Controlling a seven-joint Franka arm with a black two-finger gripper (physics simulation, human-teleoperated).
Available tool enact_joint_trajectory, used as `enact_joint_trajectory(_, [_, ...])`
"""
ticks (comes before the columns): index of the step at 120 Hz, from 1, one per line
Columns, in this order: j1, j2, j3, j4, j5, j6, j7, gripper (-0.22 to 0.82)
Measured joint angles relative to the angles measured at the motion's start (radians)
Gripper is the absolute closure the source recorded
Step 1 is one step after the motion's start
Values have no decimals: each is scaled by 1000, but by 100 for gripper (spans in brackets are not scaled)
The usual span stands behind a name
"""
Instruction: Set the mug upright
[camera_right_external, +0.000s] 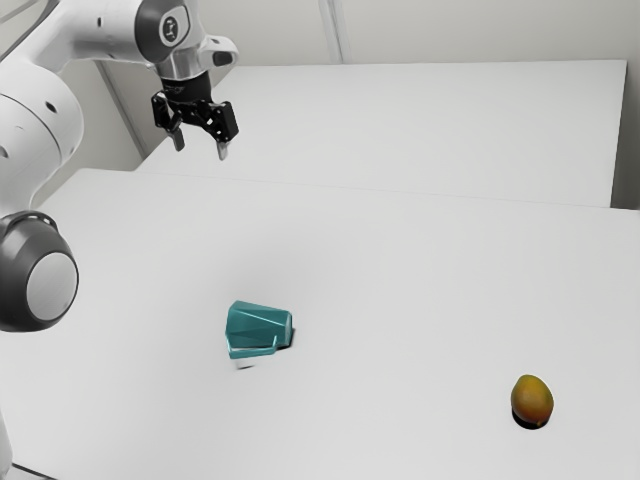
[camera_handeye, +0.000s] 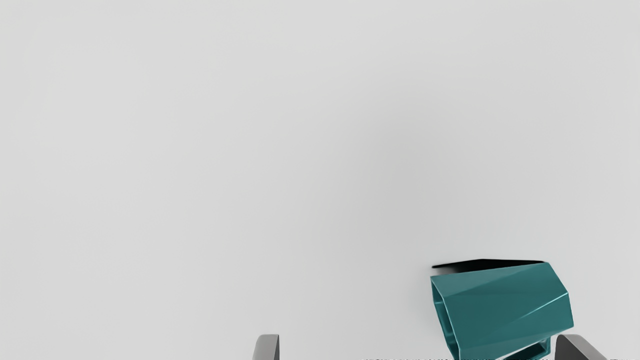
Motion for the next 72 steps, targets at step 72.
enact_joint_trajectory(72, [14, -297, 6, -523, -151, 135, -9, 0])
